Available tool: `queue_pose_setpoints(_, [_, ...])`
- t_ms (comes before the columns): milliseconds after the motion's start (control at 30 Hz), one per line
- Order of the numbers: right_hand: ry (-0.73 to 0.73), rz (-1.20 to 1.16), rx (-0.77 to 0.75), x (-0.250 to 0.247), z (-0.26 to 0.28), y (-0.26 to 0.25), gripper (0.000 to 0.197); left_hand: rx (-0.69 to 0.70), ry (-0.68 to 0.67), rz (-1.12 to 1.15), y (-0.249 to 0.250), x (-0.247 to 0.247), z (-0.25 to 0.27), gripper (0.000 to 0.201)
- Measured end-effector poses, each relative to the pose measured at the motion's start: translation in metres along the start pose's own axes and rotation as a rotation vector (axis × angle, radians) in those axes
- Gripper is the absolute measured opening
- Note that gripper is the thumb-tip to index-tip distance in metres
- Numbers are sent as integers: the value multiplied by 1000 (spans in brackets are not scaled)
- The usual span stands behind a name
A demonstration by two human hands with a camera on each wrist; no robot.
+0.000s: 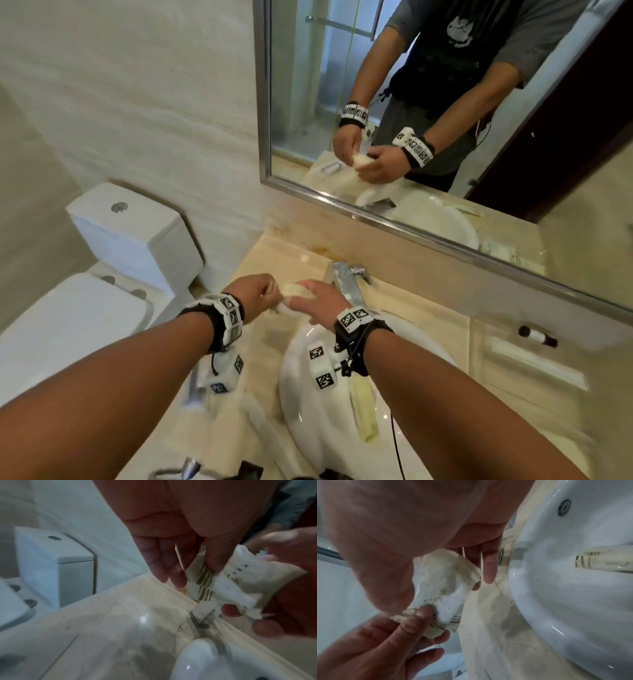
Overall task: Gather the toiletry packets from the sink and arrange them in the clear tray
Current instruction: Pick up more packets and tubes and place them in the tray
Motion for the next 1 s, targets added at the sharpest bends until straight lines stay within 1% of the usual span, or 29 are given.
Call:
queue_pose_setpoints(33, [12, 6, -22, -3, 12, -3, 70, -22, 16, 20, 4, 0, 9, 22])
queue_pose_setpoints(67, [16, 31, -39, -6, 21, -5, 68, -38, 22, 33, 9, 0, 19, 25])
queue_pose_setpoints(100, [26, 57, -60, -10, 31, -7, 59, -49, 19, 43, 15, 2, 28, 26])
queue_pose_setpoints(167, [75, 78, -72, -19, 48, -10, 30, -43, -4, 51, 27, 7, 46, 23])
queue_pose_setpoints(200, [109, 73, -66, -25, 57, -10, 25, -35, -13, 57, 34, 10, 54, 19])
queue_pose_setpoints(233, [137, 62, -57, -30, 64, -8, 26, -28, -11, 64, 41, 14, 62, 14])
queue_pose_setpoints(267, [155, 55, -44, -35, 74, -7, 26, -17, 1, 65, 47, 18, 69, 16])
queue_pose_setpoints(367, [191, 79, -50, -51, 104, -1, 21, 41, 39, 4, 74, 33, 89, 77])
queue_pose_setpoints(400, [206, 76, -46, -57, 114, 2, 18, 75, 39, -32, 86, 38, 96, 90])
queue_pose_setpoints(467, [235, 48, -37, -72, 135, 7, 11, 147, 39, -149, 113, 54, 107, 102])
queue_pose_setpoints(567, [279, -26, -6, -96, 165, 17, 8, 221, 45, -354, 153, 83, 121, 102])
queue_pose_setpoints(633, [319, -92, 12, -113, 186, 26, 12, 272, 73, -434, 178, 102, 128, 100])
queue_pose_setpoints(700, [362, -112, 30, -127, 208, 37, 12, 291, 104, -492, 200, 119, 136, 94])
queue_pose_setpoints(767, [393, -122, 52, -139, 230, 50, 7, 302, 116, -521, 217, 136, 145, 89])
queue_pose_setpoints(833, [424, -134, 81, -150, 249, 63, 21, 326, 100, -526, 230, 152, 153, 86])
queue_pose_setpoints(867, [437, -140, 99, -155, 259, 68, 23, 338, 86, -523, 236, 160, 155, 87])
queue_pose_setpoints(1000, [533, -218, 149, -172, 289, 80, 20, 390, 20, -514, 259, 187, 163, 91])
Point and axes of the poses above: each hand's wrist, its own z-axis away from the middle knuckle, its own x-axis out of the palm, y = z × x, the point moved 4 cm from there along -z, towards the middle knuckle, and after that the axes turned 13 degrees about -x, right-handed, at the moved point
